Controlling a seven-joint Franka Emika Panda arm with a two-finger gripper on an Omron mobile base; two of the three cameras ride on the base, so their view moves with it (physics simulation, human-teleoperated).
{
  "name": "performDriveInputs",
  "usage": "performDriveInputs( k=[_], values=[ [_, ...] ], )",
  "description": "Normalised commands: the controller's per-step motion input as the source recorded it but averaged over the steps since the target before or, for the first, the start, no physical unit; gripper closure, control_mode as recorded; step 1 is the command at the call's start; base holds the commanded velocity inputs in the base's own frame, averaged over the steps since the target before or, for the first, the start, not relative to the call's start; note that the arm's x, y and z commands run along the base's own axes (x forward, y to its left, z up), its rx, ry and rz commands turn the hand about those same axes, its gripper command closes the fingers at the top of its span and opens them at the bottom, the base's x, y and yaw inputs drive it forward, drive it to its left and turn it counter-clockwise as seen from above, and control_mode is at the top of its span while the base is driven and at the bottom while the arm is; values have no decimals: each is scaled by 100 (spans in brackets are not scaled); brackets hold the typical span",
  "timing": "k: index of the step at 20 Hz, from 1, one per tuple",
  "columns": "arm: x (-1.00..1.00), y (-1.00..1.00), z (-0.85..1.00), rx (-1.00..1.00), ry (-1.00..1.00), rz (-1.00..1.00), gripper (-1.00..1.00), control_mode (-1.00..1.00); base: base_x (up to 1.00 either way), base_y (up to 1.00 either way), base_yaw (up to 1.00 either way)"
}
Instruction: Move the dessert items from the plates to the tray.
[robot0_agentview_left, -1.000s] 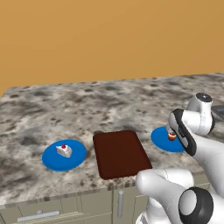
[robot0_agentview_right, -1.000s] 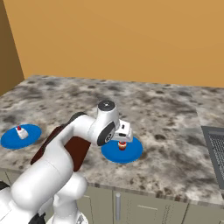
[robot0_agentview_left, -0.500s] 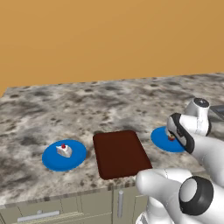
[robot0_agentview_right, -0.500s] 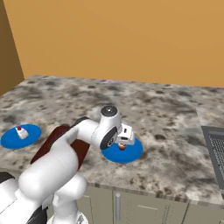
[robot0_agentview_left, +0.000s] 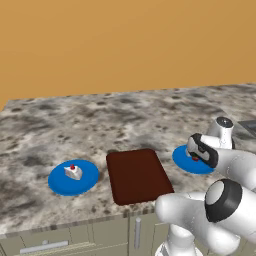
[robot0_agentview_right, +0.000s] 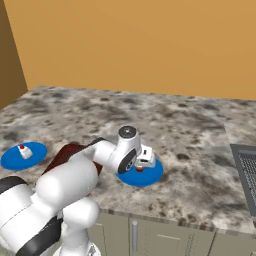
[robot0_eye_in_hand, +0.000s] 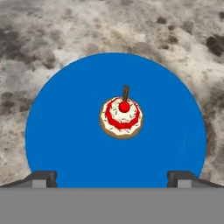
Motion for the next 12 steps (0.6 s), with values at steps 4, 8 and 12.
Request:
performDriveInputs(
  k=[4, 8, 12],
  values=[
    [24, -14, -11, 1, 0, 0, -100, -100, 0, 0, 0],
    [21, -11, -4, 0, 0, 0, -100, -100, 0, 0, 0],
    [17, 0, -5, 0, 0, 0, -100, -100, 0, 0, 0]
  ],
)
